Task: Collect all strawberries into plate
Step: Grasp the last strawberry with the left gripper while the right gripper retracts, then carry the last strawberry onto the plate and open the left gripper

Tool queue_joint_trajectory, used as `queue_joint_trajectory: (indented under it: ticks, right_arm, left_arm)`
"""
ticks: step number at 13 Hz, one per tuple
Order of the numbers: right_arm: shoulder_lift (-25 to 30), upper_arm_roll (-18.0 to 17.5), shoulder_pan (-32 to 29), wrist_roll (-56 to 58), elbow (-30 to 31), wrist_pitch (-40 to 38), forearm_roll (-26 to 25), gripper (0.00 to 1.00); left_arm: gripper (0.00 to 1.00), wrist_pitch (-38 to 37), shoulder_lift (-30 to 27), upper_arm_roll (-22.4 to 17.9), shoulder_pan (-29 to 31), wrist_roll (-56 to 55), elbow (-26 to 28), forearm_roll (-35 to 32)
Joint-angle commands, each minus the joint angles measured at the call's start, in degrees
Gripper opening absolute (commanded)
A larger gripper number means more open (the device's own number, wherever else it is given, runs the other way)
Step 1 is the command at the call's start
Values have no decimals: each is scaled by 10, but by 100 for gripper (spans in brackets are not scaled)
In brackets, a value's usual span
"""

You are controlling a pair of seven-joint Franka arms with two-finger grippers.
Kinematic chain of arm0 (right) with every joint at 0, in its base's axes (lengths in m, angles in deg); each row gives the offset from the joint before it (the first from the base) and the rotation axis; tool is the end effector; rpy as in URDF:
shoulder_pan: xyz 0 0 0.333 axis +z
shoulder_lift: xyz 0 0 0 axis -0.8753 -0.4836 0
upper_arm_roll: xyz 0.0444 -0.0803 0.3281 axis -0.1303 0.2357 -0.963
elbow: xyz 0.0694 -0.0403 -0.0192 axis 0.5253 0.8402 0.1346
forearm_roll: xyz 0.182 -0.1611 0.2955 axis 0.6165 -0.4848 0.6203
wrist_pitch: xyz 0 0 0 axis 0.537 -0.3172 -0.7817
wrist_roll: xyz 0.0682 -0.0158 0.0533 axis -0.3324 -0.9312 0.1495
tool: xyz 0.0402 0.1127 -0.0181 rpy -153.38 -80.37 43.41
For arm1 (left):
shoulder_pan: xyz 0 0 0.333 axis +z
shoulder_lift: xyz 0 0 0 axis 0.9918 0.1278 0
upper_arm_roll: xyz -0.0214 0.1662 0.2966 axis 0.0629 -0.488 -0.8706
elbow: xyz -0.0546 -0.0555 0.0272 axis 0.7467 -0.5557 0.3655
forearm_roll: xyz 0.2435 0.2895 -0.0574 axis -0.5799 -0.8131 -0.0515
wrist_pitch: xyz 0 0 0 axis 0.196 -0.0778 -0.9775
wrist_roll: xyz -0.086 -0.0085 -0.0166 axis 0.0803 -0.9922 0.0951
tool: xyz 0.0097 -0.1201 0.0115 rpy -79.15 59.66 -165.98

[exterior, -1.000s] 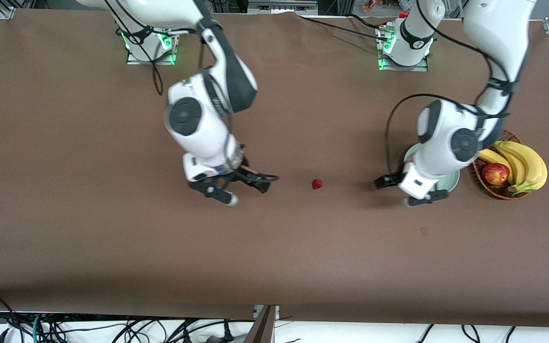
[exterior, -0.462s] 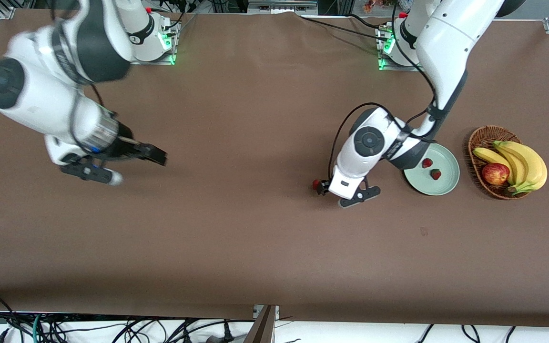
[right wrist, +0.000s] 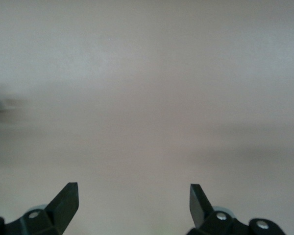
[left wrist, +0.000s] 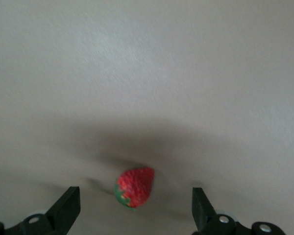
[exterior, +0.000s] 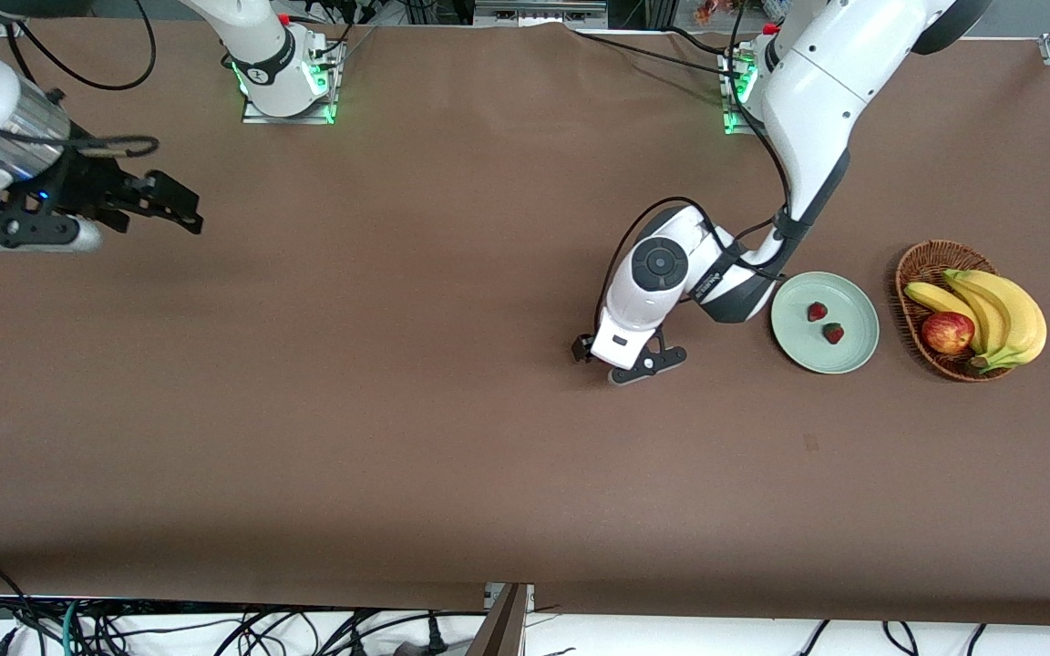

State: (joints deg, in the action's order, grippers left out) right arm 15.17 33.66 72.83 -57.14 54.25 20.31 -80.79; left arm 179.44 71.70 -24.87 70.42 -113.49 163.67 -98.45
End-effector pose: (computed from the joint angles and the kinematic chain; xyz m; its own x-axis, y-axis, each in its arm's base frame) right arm 0.5393 0.0854 0.6168 0.9988 -0.0207 -0.0433 -0.0235 -0.9977 -0.0643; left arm 0.5806 -0.3664 0.2069 0.9315 0.3634 -0.0190 0.3638 -0.9288 0.0703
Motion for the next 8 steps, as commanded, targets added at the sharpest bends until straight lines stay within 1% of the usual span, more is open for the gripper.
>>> queue_joint_trajectory:
  ticks: [1, 3, 4, 5, 6, 7, 8]
  right_arm:
    - [17, -13, -13, 22, 9, -13, -18, 100]
    - [16, -14, -12, 23, 9, -13, -20, 100]
    - [17, -14, -12, 23, 9, -13, -23, 100]
    - [17, -14, -12, 26, 8, -12, -38, 100]
    - [16, -14, -12, 33, 6, -12, -48, 100]
    - [12, -15, -11, 30, -9, -14, -47, 100]
    - [8, -15, -11, 31, -22, -20, -49, 100]
  left_arm:
    - [94, 3, 14, -2, -5, -16, -15, -19]
    - [82, 3, 20, -3, -4, -17, -15, -19]
    - [67, 3, 22, -6, -4, -17, -15, -19]
    - [52, 2, 22, -6, -4, -17, -15, -19]
    - [40, 2, 22, -6, -4, -18, -15, -18]
    - [28, -1, 21, -6, -3, -24, -15, -18]
    - [18, -4, 17, -5, -2, -25, -19, -18]
